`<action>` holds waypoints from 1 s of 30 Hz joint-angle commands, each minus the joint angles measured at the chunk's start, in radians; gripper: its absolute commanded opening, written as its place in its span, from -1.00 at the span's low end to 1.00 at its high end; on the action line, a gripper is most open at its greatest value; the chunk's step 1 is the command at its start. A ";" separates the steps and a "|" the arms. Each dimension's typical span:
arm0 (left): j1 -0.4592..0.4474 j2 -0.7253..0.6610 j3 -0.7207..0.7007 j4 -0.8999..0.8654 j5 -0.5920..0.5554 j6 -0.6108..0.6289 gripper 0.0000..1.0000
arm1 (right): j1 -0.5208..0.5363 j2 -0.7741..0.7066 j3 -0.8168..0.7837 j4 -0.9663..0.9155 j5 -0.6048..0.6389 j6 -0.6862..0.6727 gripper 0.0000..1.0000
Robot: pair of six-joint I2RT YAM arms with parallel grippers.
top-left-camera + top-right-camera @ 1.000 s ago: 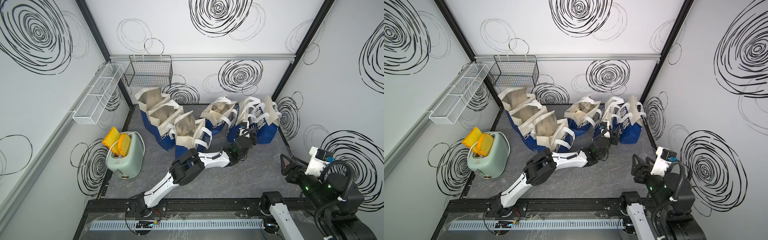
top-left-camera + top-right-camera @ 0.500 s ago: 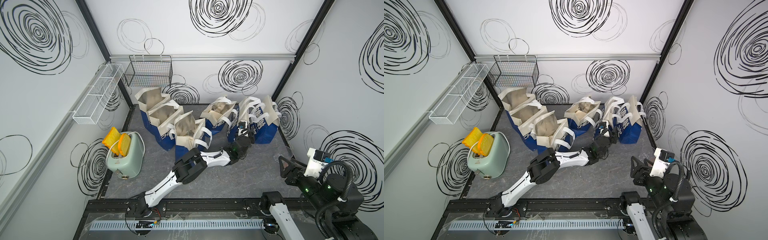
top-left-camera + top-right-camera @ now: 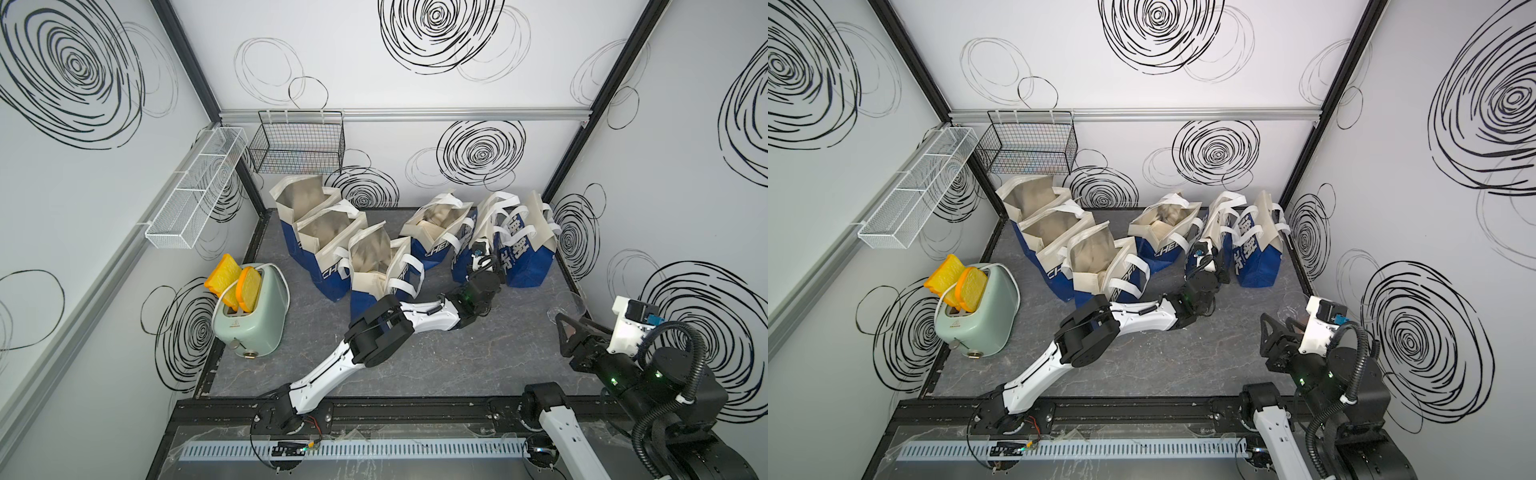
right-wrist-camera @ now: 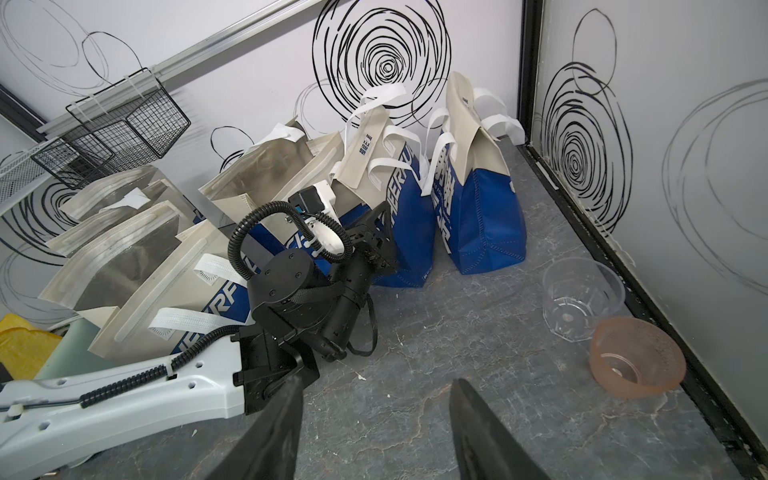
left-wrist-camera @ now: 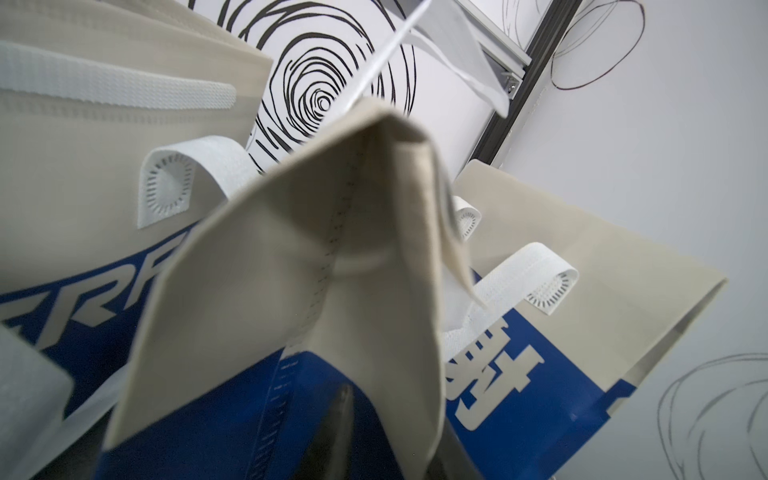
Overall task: Open the takeout bag
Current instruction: Move the takeout bag to the center of the board.
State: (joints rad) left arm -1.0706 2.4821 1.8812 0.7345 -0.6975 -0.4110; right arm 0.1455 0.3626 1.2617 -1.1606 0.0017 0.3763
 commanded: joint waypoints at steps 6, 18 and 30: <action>0.011 -0.030 -0.045 0.068 -0.035 0.080 -0.82 | 0.032 -0.005 0.027 -0.021 0.030 -0.011 0.18; -0.024 -0.375 -0.495 0.110 -0.122 0.201 -1.00 | 0.089 0.013 -0.021 0.022 -0.089 0.004 0.14; -0.225 -0.803 -1.000 0.064 -0.251 0.136 -1.00 | 0.172 0.194 -0.088 0.191 -0.570 0.146 0.28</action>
State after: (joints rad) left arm -1.2495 1.7462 0.9478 0.7799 -0.8875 -0.2512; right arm 0.3111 0.5484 1.1912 -1.0767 -0.3817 0.4530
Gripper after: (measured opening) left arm 0.050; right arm 0.639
